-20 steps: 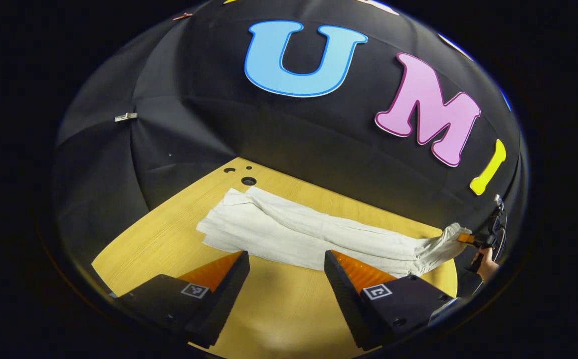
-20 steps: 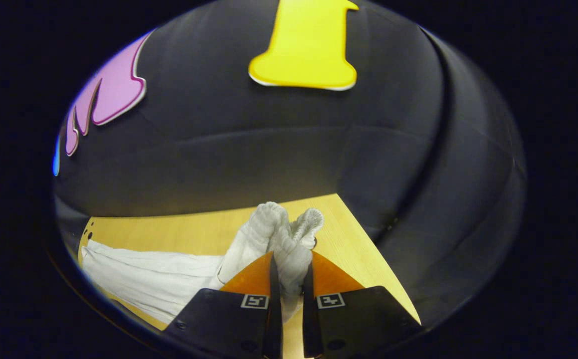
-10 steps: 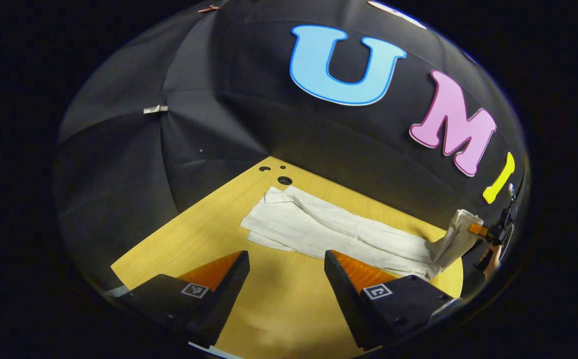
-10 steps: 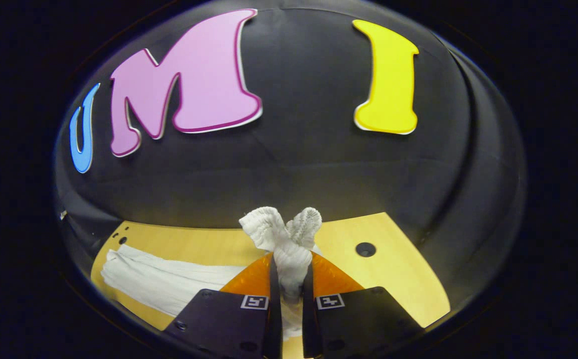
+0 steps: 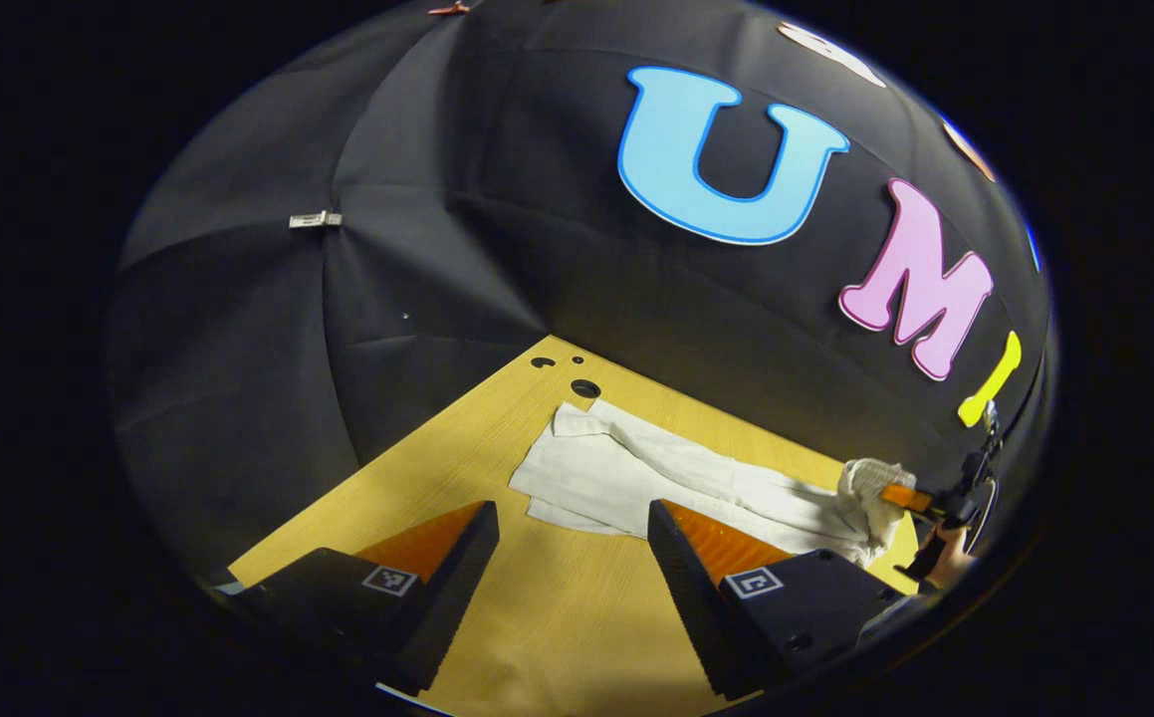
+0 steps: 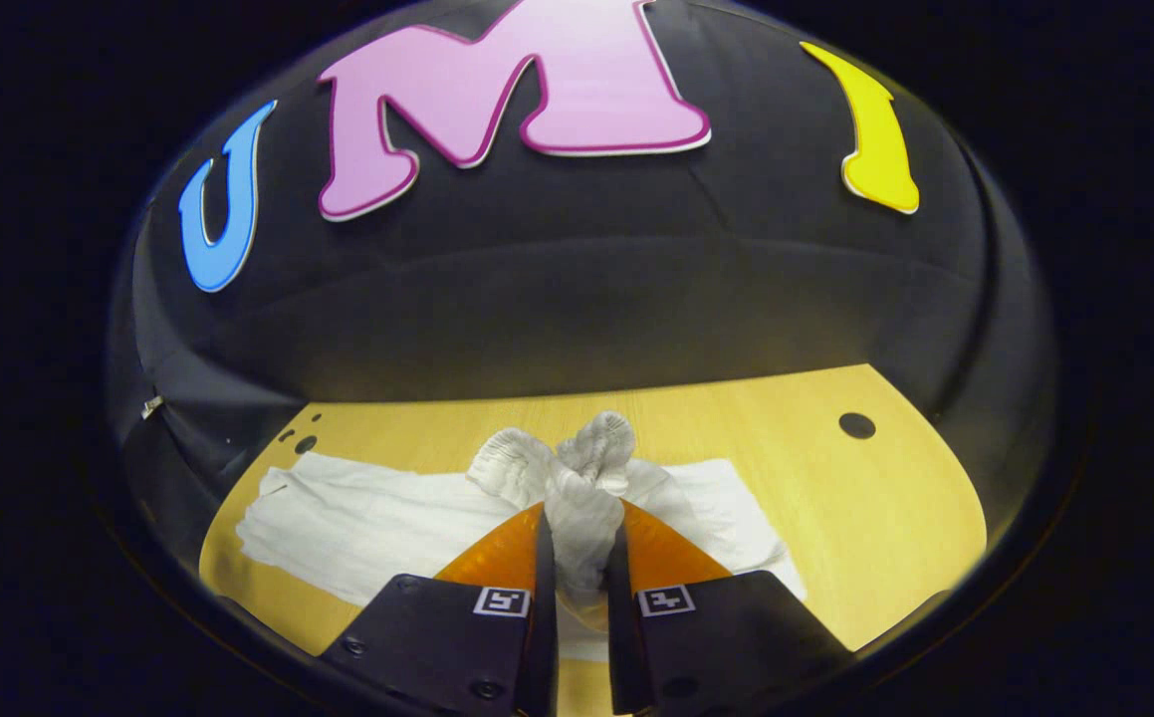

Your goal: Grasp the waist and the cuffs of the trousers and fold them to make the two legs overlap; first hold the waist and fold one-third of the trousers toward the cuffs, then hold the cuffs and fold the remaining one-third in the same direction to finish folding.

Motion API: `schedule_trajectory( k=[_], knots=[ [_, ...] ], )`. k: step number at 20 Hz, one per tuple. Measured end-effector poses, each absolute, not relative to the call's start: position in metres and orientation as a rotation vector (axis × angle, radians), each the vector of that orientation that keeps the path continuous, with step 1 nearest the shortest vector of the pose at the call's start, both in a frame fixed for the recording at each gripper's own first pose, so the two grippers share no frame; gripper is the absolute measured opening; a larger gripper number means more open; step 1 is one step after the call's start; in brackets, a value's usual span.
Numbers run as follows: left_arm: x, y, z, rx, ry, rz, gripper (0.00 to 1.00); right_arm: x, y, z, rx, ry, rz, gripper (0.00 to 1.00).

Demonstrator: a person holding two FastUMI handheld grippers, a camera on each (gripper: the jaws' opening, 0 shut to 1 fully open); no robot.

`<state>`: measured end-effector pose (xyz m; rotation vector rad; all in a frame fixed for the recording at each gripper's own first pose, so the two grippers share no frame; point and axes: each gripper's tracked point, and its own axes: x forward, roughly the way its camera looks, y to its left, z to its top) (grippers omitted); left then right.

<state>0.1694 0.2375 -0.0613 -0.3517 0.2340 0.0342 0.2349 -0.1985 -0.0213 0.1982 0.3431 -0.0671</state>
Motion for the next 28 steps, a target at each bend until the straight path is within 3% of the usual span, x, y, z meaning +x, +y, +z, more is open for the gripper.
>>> schedule_trajectory(
  k=[2, 3, 5, 7, 8, 9, 10, 11, 13, 16, 23, 24, 28],
  knots=[
    [0.185, 0.241, -0.073, -0.404, 0.247, 0.019, 0.96, 0.239, -0.202, -0.02, 0.215, 0.39, -0.07, 0.31],
    [0.194, 0.243, -0.079, -0.428, 0.259, 0.014, 0.96, 0.241, -0.207, -0.022, 0.22, 0.411, -0.067, 0.29],
    [0.212, 0.248, -0.094, -0.453, 0.282, 0.024, 0.92, 0.239, -0.215, -0.018, 0.207, 0.439, -0.071, 0.43],
    [0.229, 0.255, -0.104, -0.444, 0.286, 0.05, 0.96, 0.237, -0.21, -0.024, 0.205, 0.456, -0.057, 0.46],
    [0.241, 0.258, -0.109, -0.436, 0.281, 0.07, 0.96, 0.238, -0.21, -0.024, 0.21, 0.461, -0.043, 0.6],
    [0.251, 0.262, -0.113, -0.431, 0.284, 0.092, 0.96, 0.236, -0.212, -0.028, 0.212, 0.469, -0.037, 0.57],
    [0.261, 0.263, -0.119, -0.426, 0.292, 0.111, 0.96, 0.232, -0.218, -0.027, 0.2, 0.463, -0.063, 0.73],
    [0.27, 0.264, -0.123, -0.418, 0.301, 0.128, 0.96, 0.224, -0.219, -0.024, 0.172, 0.453, -0.081, 0.81],
    [0.287, 0.256, -0.133, -0.397, 0.329, 0.138, 0.96, 0.209, -0.22, -0.018, 0.125, 0.431, -0.098, 0.75],
    [0.308, 0.245, -0.145, -0.34, 0.36, 0.143, 0.96, 0.17, -0.229, -0.006, 0.116, 0.414, -0.117, 0.99],
    [0.339, 0.242, -0.164, -0.195, 0.401, 0.235, 0.96, 0.06, -0.296, -0.006, 0.072, 0.449, -0.227, 1.0],
    [0.342, 0.242, -0.166, -0.183, 0.406, 0.246, 0.96, 0.046, -0.304, -0.005, 0.076, 0.456, -0.241, 0.96],
    [0.351, 0.243, -0.176, -0.166, 0.431, 0.253, 0.96, -0.002, -0.326, -0.008, 0.079, 0.48, -0.314, 1.0]
  ],
)
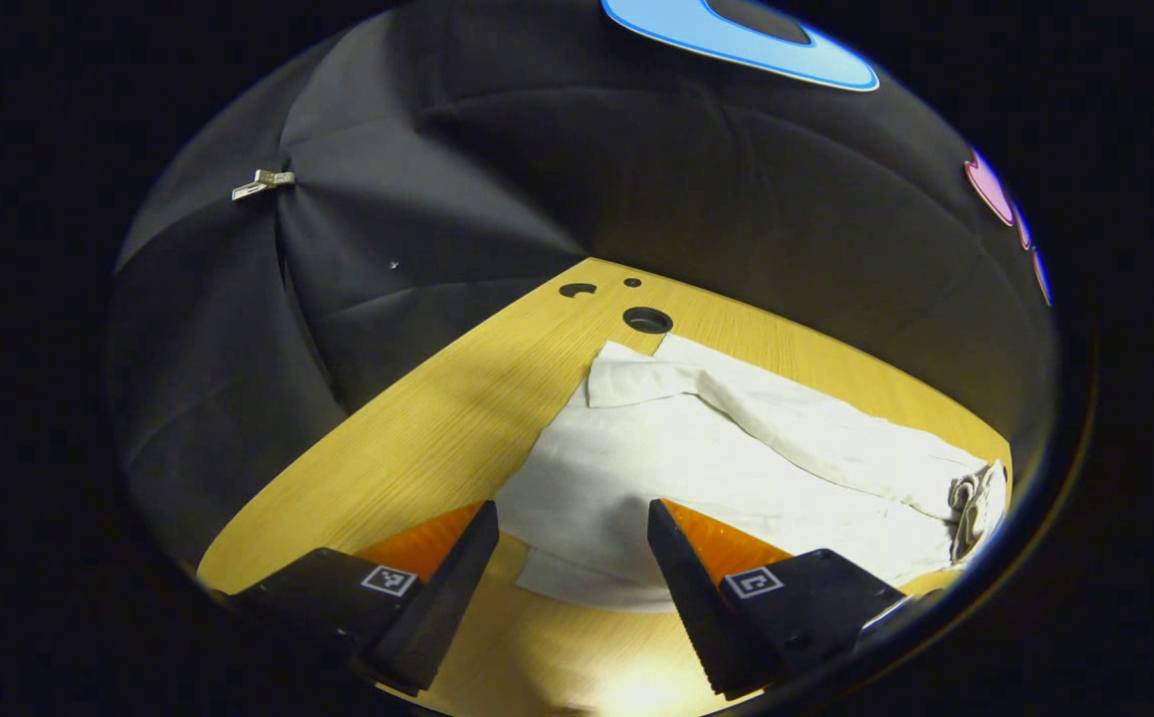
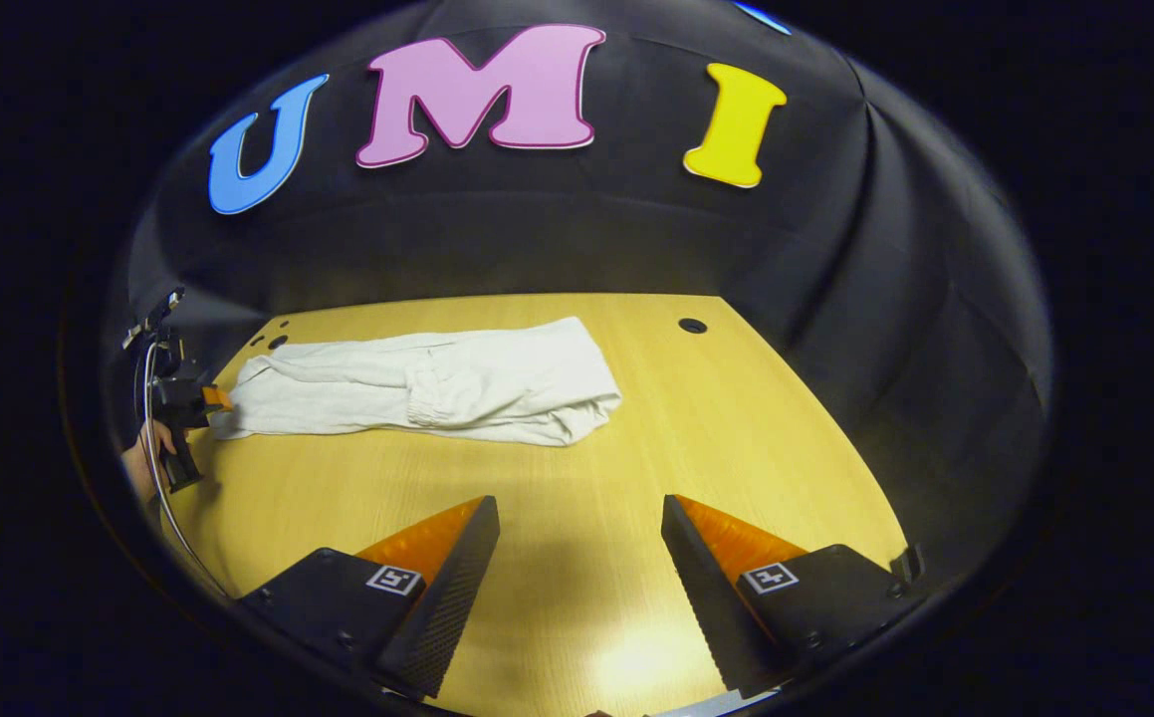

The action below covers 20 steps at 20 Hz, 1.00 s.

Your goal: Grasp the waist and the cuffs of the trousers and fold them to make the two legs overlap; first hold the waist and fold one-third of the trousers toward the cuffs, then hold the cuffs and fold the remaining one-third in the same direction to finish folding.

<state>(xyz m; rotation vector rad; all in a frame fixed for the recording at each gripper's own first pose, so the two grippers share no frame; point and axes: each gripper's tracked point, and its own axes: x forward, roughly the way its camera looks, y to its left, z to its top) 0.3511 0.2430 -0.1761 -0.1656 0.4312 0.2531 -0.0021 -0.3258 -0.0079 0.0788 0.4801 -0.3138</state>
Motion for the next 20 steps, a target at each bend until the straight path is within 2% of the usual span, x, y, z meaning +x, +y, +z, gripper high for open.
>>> schedule_trajectory(
  k=[5, 7, 8, 9, 10, 11, 14, 16, 20],
  knots=[
    [0.35, 0.24, -0.197, -0.097, 0.525, 0.236, 0.99, -0.026, -0.325, -0.008, 0.084, 0.494, -0.342, 1.0],
    [0.353, 0.234, -0.198, -0.082, 0.531, 0.208, 0.95, -0.03, -0.326, -0.011, 0.069, 0.5, -0.35, 0.98],
    [0.352, 0.233, -0.198, -0.079, 0.533, 0.199, 0.86, -0.032, -0.324, -0.012, 0.068, 0.507, -0.35, 0.98],
    [0.352, 0.23, -0.198, -0.082, 0.536, 0.188, 0.85, -0.036, -0.322, -0.014, 0.066, 0.512, -0.349, 0.98],
    [0.352, 0.225, -0.199, -0.084, 0.541, 0.174, 0.78, -0.038, -0.319, -0.015, 0.066, 0.514, -0.347, 0.98],
    [0.352, 0.221, -0.198, -0.076, 0.545, 0.155, 0.68, -0.041, -0.316, -0.017, 0.065, 0.517, -0.343, 0.98],
    [0.354, 0.21, -0.197, -0.044, 0.546, 0.132, 0.29, -0.057, -0.309, -0.027, 0.065, 0.544, -0.337, 0.98],
    [0.354, 0.207, -0.197, -0.051, 0.547, 0.121, 0.16, -0.066, -0.305, -0.03, 0.074, 0.554, -0.343, 0.98],
    [0.353, 0.204, -0.197, 0.016, 0.547, 0.063, 0.06, -0.084, -0.311, -0.031, 0.072, 0.55, -0.378, 0.99]
  ],
)
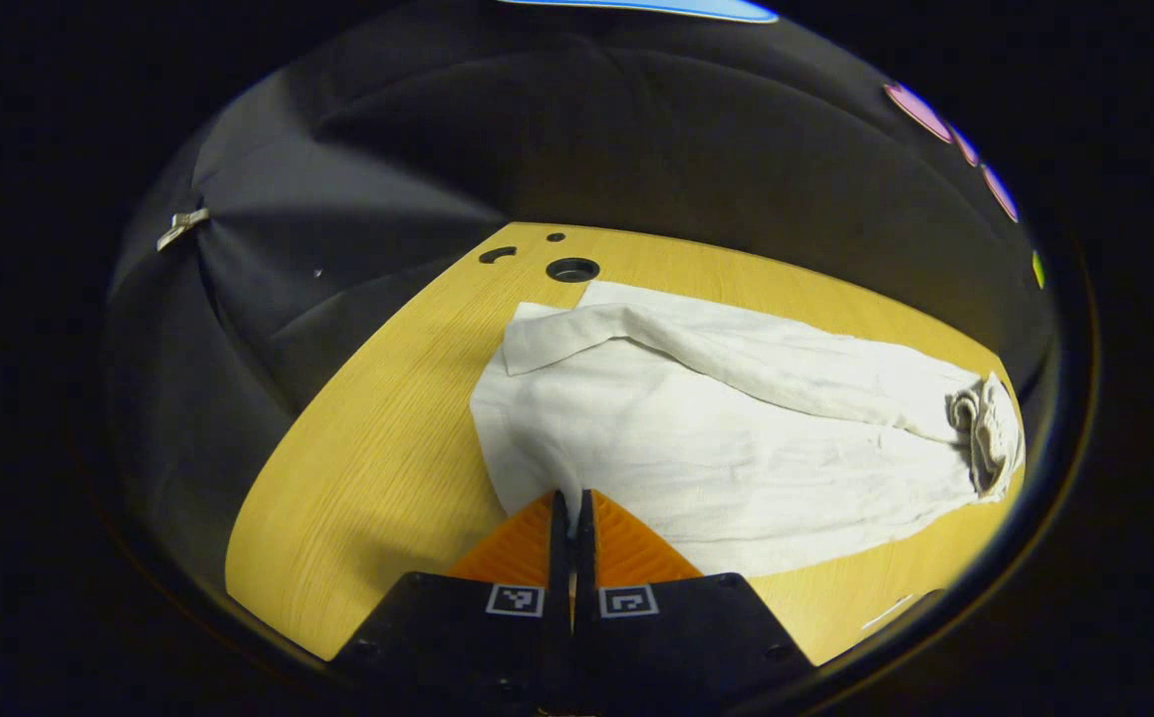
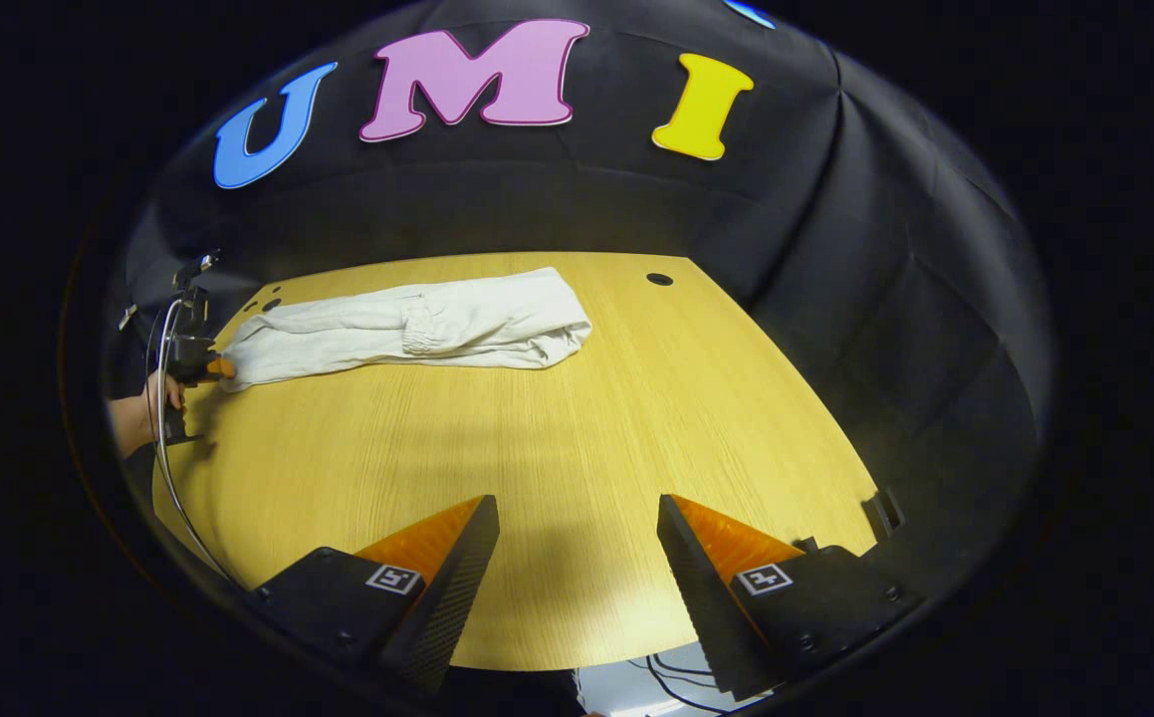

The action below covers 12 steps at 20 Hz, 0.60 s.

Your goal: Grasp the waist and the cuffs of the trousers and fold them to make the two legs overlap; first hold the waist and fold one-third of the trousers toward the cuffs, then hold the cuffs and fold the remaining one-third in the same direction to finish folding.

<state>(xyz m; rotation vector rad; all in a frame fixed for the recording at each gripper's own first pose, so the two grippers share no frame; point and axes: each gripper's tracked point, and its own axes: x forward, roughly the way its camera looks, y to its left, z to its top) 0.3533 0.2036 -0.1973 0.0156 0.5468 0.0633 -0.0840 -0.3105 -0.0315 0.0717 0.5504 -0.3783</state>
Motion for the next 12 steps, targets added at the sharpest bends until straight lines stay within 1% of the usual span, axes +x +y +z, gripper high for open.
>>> schedule_trajectory(
  k=[1, 3, 5, 6, 7, 12],
  knots=[
    [0.353, 0.202, -0.195, 0.009, 0.551, 0.045, 0.06, -0.087, -0.314, -0.029, 0.07, 0.54, -0.39, 0.99],
    [0.348, 0.196, -0.187, -0.125, 0.562, 0.049, 0.06, -0.091, -0.32, -0.025, 0.078, 0.53, -0.403, 0.98],
    [0.35, 0.188, -0.16, -0.335, 0.482, 0.048, 0.06, -0.095, -0.328, -0.021, 0.09, 0.514, -0.414, 0.98],
    [0.345, 0.185, -0.149, -0.389, 0.467, 0.044, 0.05, -0.097, -0.332, -0.021, 0.098, 0.516, -0.419, 0.98],
    [0.341, 0.183, -0.138, -0.413, 0.445, 0.033, 0.06, -0.099, -0.336, -0.022, 0.104, 0.517, -0.423, 0.98],
    [0.334, 0.152, -0.078, -0.35, 0.341, -0.031, 0.05, -0.097, -0.36, -0.015, 0.165, 0.487, -0.443, 0.98]
  ],
)
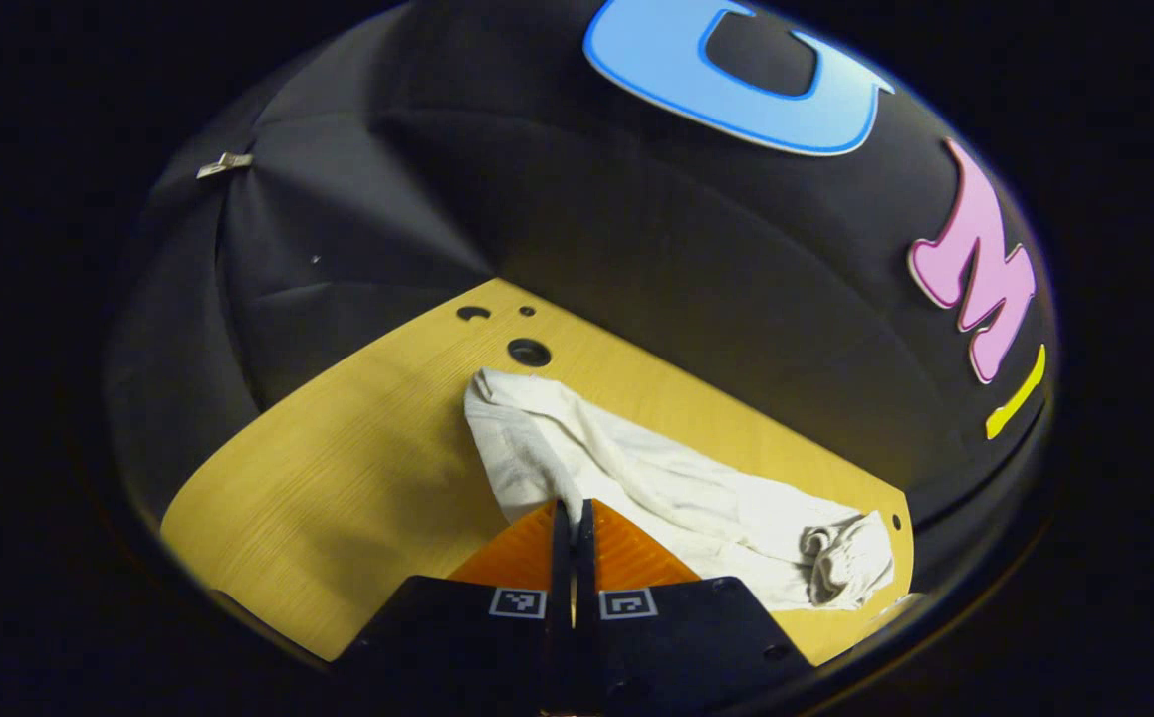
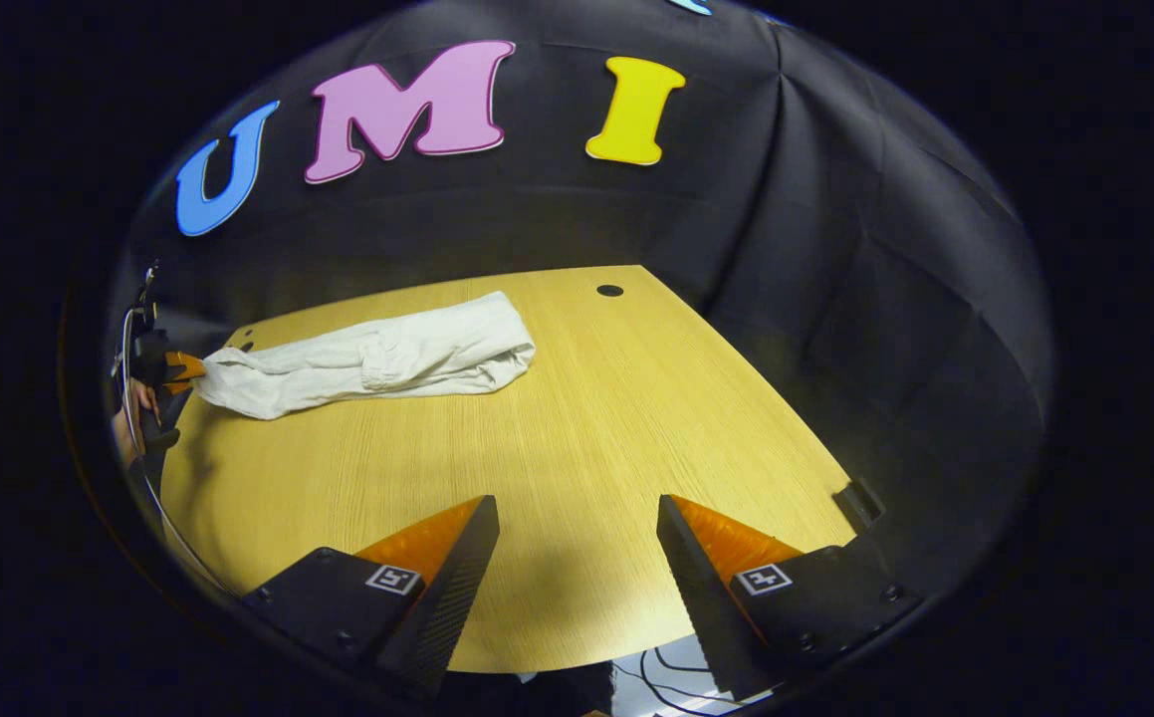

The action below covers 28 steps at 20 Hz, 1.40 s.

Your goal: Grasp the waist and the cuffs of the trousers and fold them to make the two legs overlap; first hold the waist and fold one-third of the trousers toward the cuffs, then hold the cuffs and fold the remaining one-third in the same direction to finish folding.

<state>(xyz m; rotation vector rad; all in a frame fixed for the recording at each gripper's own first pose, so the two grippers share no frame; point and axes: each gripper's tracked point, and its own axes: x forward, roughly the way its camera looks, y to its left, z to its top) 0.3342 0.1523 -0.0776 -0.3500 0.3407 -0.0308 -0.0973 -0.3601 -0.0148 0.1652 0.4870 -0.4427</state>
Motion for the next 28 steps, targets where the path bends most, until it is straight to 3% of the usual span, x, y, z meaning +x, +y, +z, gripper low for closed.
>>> schedule_trajectory(
  k=[5, 14, 20, 28],
  knots=[
    [0.324, 0.097, -0.018, -0.335, 0.258, -0.073, 0.02, -0.093, -0.403, -0.008, 0.141, 0.472, -0.422, 0.99],
    [0.289, -0.071, 0.051, -0.211, 0.159, -0.218, 0.05, -0.077, -0.477, -0.015, 0.163, 0.456, -0.357, 0.98],
    [0.278, -0.183, 0.042, -0.194, 0.181, -0.271, 0.02, -0.063, -0.513, -0.031, 0.162, 0.467, -0.241, 0.99],
    [0.262, -0.314, -0.016, -0.151, 0.308, -0.401, 0.05, -0.08, -0.548, -0.052, 0.265, 0.488, -0.258, 0.99]
  ],
)
